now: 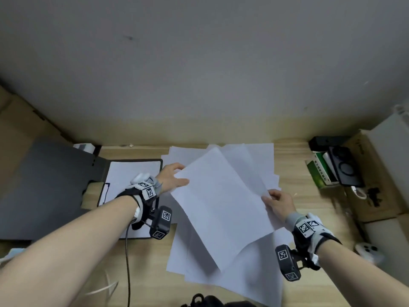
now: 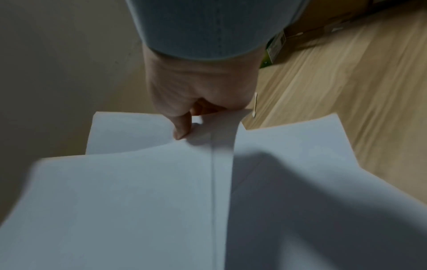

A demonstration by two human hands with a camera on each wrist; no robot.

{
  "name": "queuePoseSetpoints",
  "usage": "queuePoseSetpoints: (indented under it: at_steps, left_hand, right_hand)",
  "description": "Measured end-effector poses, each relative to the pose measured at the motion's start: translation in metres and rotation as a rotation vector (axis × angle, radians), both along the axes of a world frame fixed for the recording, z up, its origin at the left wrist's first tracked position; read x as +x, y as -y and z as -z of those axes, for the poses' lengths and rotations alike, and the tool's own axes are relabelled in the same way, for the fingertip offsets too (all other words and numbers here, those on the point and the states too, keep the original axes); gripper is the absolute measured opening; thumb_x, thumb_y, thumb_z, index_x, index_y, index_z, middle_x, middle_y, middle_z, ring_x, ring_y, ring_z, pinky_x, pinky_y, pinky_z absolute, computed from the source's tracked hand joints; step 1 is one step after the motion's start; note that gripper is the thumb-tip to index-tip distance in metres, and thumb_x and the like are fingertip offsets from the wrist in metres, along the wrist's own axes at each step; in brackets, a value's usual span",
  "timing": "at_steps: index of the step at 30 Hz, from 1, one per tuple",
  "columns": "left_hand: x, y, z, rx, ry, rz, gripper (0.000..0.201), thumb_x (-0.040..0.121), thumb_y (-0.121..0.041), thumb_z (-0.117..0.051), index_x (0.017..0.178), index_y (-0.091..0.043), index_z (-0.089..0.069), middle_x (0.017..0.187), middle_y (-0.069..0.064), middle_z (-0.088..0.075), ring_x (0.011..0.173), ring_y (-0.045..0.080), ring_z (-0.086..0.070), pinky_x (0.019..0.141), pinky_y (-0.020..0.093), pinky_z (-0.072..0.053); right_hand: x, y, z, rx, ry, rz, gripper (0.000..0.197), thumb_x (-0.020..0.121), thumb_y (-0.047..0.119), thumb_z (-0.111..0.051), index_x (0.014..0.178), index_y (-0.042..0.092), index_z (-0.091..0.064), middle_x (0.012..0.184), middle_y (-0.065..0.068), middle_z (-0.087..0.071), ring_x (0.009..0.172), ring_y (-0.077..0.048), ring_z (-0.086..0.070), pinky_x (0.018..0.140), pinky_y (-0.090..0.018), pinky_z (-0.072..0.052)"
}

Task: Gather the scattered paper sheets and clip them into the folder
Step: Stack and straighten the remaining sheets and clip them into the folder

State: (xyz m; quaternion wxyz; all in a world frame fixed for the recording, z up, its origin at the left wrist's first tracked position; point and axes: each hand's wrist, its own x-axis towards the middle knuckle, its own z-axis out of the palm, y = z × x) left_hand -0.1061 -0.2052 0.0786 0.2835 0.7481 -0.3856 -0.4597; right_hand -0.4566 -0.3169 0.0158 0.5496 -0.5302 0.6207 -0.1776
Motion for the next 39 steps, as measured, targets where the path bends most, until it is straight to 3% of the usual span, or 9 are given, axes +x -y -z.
queuePoseSetpoints:
  at_steps: [4,8,13,20,24,27,30,36,39]
  left_hand:
    - [-0.028,-0.011,0.044,0.137,-0.060,0.053,0.066,0.083,-0.012,-0.075,0.141,-0.004,-0.044,0.136,0.008,-0.051,0.126,0.025,-0.050,0.095,0.030,-0.041]
    - [-0.043,-0.026,0.083,0.256,-0.040,0.026,0.028,0.077,-0.023,-0.079,0.092,-0.001,-0.071,0.091,0.011,-0.068,0.087,0.031,-0.068,0.077,0.037,-0.050]
    - [-0.061,-0.039,0.107,0.365,-0.023,-0.071,0.072,0.079,-0.033,-0.077,0.137,0.000,-0.049,0.139,0.013,-0.052,0.128,0.030,-0.050,0.104,0.035,-0.040]
    - [-0.065,-0.054,0.110,0.422,0.139,0.071,0.039,0.072,-0.040,-0.074,0.099,-0.016,-0.059,0.094,-0.001,-0.063,0.086,0.021,-0.062,0.080,0.034,-0.052]
    - [-0.061,-0.066,0.105,0.568,0.243,0.139,0.025,0.074,-0.034,-0.070,0.076,-0.021,-0.048,0.078,-0.002,-0.045,0.081,0.021,-0.045,0.073,0.027,-0.037]
    - [-0.063,-0.072,0.106,0.579,0.136,0.119,0.043,0.074,-0.027,-0.073,0.112,-0.012,-0.060,0.103,0.005,-0.063,0.099,0.025,-0.060,0.079,0.027,-0.045]
    - [-0.067,-0.074,0.110,0.529,0.053,0.098,0.045,0.077,-0.017,-0.073,0.118,-0.006,-0.059,0.104,0.009,-0.065,0.099,0.027,-0.065,0.076,0.026,-0.046]
    - [-0.067,-0.082,0.110,0.441,-0.007,0.071,0.033,0.073,-0.007,-0.070,0.067,-0.017,-0.039,0.064,0.001,-0.033,0.056,0.013,-0.033,0.071,0.029,-0.024]
    - [-0.063,-0.081,0.096,0.380,0.036,0.067,0.011,0.083,-0.015,-0.069,0.088,-0.014,-0.059,0.089,0.006,-0.054,0.078,0.020,-0.054,0.073,0.025,-0.033]
  right_hand:
    - [-0.004,-0.034,0.015,0.099,0.005,-0.146,0.011,0.090,0.001,-0.065,0.083,0.009,-0.069,0.062,0.002,-0.065,0.059,-0.013,-0.058,0.060,-0.021,-0.051]
    - [-0.009,-0.056,0.019,0.256,0.075,-0.153,0.021,0.093,0.012,-0.063,0.072,0.014,-0.062,0.060,0.007,-0.057,0.061,-0.013,-0.051,0.059,-0.021,-0.041]
    - [-0.021,-0.070,0.032,0.265,-0.026,-0.248,0.021,0.081,0.034,-0.078,0.093,0.017,-0.073,0.088,0.007,-0.073,0.080,-0.007,-0.065,0.075,-0.021,-0.047]
    - [-0.022,-0.062,0.062,-0.148,-0.513,-0.359,0.015,0.066,0.021,-0.070,0.072,0.009,-0.064,0.072,-0.009,-0.063,0.076,-0.033,-0.061,0.065,-0.044,-0.049]
    - [-0.024,-0.047,0.072,-0.180,-0.535,-0.468,0.043,0.067,0.018,-0.082,0.106,0.008,-0.068,0.110,-0.012,-0.057,0.104,-0.032,-0.056,0.084,-0.042,-0.047]
    - [-0.022,-0.053,0.077,-0.120,-0.638,-0.574,0.073,0.066,0.028,-0.084,0.131,0.018,-0.052,0.123,-0.010,-0.056,0.116,-0.033,-0.053,0.089,-0.039,-0.046]
    - [-0.015,-0.063,0.077,-0.062,-0.682,-0.563,0.068,0.065,0.032,-0.084,0.123,0.023,-0.050,0.114,-0.011,-0.061,0.103,-0.033,-0.060,0.077,-0.038,-0.048]
    - [-0.007,-0.070,0.072,-0.072,-0.607,-0.527,0.050,0.065,0.025,-0.080,0.111,0.023,-0.059,0.104,-0.004,-0.067,0.094,-0.028,-0.061,0.069,-0.033,-0.044]
    - [-0.003,-0.072,0.064,-0.067,-0.504,-0.469,0.048,0.063,0.019,-0.081,0.106,0.024,-0.059,0.092,0.000,-0.067,0.086,-0.026,-0.061,0.073,-0.035,-0.050]
